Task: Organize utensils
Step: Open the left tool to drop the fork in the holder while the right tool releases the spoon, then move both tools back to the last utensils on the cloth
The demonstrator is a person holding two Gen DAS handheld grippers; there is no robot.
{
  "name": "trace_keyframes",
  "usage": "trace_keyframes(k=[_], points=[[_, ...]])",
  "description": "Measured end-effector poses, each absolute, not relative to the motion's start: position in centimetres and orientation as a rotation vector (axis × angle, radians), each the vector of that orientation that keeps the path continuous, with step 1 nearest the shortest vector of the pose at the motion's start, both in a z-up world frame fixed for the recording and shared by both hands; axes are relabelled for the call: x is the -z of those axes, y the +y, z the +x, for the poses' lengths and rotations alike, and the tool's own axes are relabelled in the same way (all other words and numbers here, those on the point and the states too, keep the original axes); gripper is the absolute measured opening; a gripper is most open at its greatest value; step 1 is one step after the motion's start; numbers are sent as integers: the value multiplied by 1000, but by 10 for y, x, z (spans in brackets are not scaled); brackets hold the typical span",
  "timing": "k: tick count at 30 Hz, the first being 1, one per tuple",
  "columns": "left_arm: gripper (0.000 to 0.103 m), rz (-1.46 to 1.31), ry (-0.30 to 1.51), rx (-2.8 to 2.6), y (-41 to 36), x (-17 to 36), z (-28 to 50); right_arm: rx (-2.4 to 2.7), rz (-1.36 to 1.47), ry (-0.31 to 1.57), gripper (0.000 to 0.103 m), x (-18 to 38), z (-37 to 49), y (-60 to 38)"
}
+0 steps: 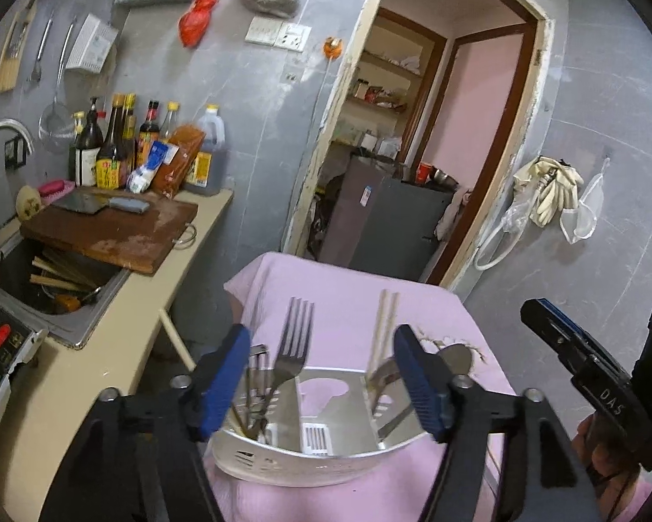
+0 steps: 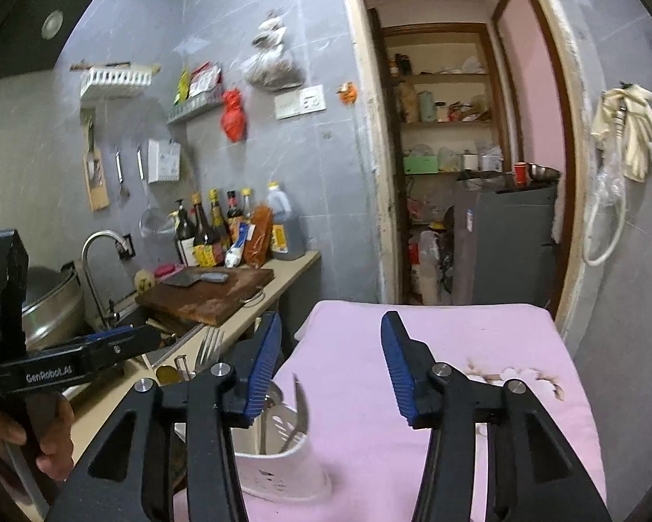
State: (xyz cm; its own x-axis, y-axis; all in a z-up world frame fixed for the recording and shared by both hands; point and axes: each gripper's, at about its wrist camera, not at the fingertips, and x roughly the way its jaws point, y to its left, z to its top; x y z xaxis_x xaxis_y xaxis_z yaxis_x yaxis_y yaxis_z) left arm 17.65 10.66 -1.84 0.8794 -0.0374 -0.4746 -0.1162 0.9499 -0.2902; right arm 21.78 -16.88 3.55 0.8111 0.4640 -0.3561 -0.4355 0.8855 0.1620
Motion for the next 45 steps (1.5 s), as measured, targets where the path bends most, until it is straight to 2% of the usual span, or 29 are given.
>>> trace_keyframes(k=[3, 5, 9, 11, 17, 30, 45], points=[[79, -296, 473, -46, 91, 12, 173, -447, 105, 385, 64, -40, 211, -188], [90, -281, 464, -55, 82, 9, 171, -427, 120, 377, 71, -41, 208, -201], [95, -246, 428, -71, 60, 3, 168, -380, 134, 367, 90, -41, 201, -226], [99, -227, 417, -79, 47, 1, 168, -356, 135, 367, 96, -41, 198, -238], [100, -203, 417, -60, 14, 2, 169, -284, 126, 392, 100, -34, 193, -280], [100, -213, 531, -21, -64, 36, 184, -227, 71, 517, 100, 1, 208, -357], [100, -245, 738, -115, -96, 116, 197, -348, -67, 768, 100, 105, 228, -365]])
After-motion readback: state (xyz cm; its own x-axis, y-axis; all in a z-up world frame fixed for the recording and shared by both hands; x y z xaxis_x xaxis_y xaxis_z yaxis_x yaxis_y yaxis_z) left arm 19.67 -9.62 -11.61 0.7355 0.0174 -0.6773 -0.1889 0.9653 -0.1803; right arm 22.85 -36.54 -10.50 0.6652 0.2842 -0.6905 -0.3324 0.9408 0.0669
